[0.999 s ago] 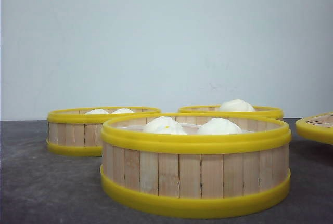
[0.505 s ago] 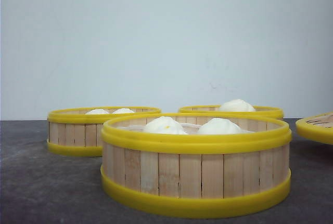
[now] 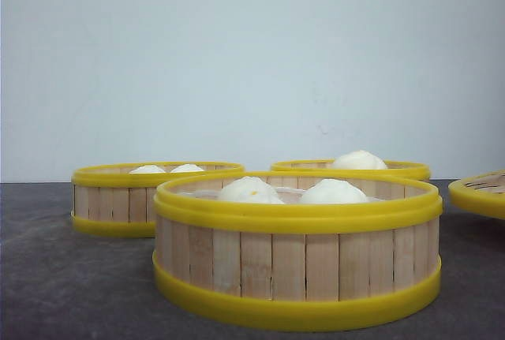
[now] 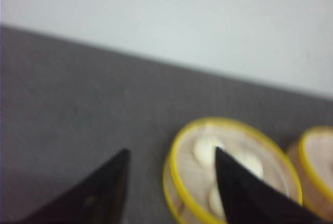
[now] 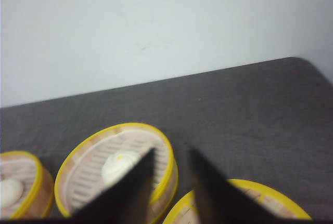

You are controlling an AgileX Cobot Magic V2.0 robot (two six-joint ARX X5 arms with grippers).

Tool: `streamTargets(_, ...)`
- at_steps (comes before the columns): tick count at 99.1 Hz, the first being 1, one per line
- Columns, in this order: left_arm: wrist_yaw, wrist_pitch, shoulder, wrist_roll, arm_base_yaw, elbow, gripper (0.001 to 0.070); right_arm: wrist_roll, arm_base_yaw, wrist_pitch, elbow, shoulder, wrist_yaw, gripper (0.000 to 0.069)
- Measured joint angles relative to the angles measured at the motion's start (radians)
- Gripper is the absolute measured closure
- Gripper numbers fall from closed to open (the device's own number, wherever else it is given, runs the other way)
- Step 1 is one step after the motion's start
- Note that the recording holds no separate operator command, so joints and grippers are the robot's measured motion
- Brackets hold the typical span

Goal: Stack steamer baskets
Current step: 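Move the left gripper down to the rim of the farther steamer basket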

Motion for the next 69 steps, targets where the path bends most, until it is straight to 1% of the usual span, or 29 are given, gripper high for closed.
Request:
streamTargets(3,0.014,-0.011,0.024,0.007,-0.003,0.004,0.0345,-0.003,0.005,-0.003,0.0,0.006,-0.001,0.0416)
streamTargets(7,0.026,-0.027,0.055,0.014,-0.008,0.014,0.0334,-0.006,0.011,-0.003,0.0,0.013,-0.001,0.0377)
streamTargets(16,0.029,-0.029,0.126,0.026,-0.024,0.053,0.0324,-0.007,0.023,-0.003,0.002,0.035,-0.001,0.034)
streamTargets(40,0.03,-0.026,0.391,0.06,-0.073,0.154,0.0324,-0.01,0.057,-0.001,0.002,0.084,-0.002,0.033)
streamTargets(51,0.052,-0.042,0.532,0.064,-0.085,0.202,0.0353,-0.011,0.071,0.012,0.002,0.103,-0.001,0.033)
streamTargets(69,0.053,-0.046,0.744,0.072,-0.093,0.296,0.0367,-0.011,0.099,0.013,0.002,0.122,-0.002,0.033)
